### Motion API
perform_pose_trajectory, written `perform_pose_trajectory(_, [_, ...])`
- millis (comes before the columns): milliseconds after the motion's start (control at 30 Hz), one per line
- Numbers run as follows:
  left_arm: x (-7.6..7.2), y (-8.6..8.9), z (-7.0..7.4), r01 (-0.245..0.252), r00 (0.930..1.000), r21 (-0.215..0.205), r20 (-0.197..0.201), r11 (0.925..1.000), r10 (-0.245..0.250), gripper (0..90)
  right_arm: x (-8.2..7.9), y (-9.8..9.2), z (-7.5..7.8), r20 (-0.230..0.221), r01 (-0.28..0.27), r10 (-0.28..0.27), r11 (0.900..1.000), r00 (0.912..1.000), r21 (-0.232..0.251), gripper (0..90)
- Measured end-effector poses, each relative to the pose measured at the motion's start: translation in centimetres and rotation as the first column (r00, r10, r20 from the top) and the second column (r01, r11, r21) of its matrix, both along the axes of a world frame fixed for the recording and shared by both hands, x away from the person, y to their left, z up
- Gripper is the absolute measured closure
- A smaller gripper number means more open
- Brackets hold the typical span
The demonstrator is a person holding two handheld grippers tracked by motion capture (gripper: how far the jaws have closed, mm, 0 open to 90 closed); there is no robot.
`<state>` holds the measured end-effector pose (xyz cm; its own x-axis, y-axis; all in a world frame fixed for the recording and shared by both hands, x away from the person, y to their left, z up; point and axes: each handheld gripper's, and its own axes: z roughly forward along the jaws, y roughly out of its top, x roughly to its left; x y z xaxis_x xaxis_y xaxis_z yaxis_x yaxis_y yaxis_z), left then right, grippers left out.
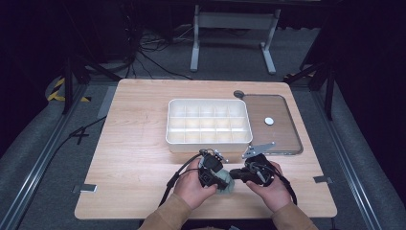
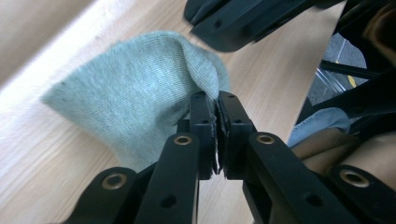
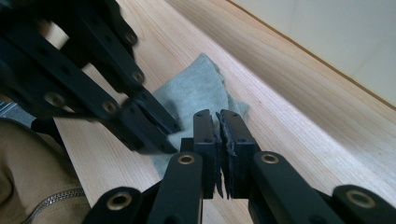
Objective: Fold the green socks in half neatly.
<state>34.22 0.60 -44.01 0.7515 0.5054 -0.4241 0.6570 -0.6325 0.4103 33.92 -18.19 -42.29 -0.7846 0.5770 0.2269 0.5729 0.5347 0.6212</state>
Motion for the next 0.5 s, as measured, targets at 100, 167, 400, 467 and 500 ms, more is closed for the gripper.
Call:
perform_pose_trajectory(100, [0.1,0.0,-0.1,0.022,0.9997,-0.011,-0.008,0.9997,-0.022,68.3,-0.1,-0.2,0.1,-0.004,0.009,-0.009,1.0,1.0,0.004,85.9])
perform_pose_trajectory(167, [0.0,0.1,0.1,0.026,0.9996,-0.026,-0.009,0.9993,-0.027,59.2,-0.1,-0.3,0.2,-0.001,0.01,-0.01,1.0,0.9999,0.007,85.9])
perform_pose_trajectory(400, [-0.5,2.6,2.4,0.018,0.9998,-0.085,0.009,0.9962,-0.017,47.0,-0.1,0.3,0.5,0.017,-0.008,0.007,1.0,0.9998,0.002,85.9])
perform_pose_trajectory(467, [-0.5,3.6,3.0,0.001,0.9992,-0.075,0.04,0.9971,0.002,52.4,-0.2,0.6,0.6,0.014,-0.013,0.013,1.0,0.9998,0.002,86.2])
perform_pose_trajectory(500, [-0.5,4.0,3.1,-0.013,0.9986,-0.073,0.051,0.9973,0.017,56.3,-0.2,0.9,0.6,0.018,-0.023,0.023,1.0,0.9996,0.003,86.7])
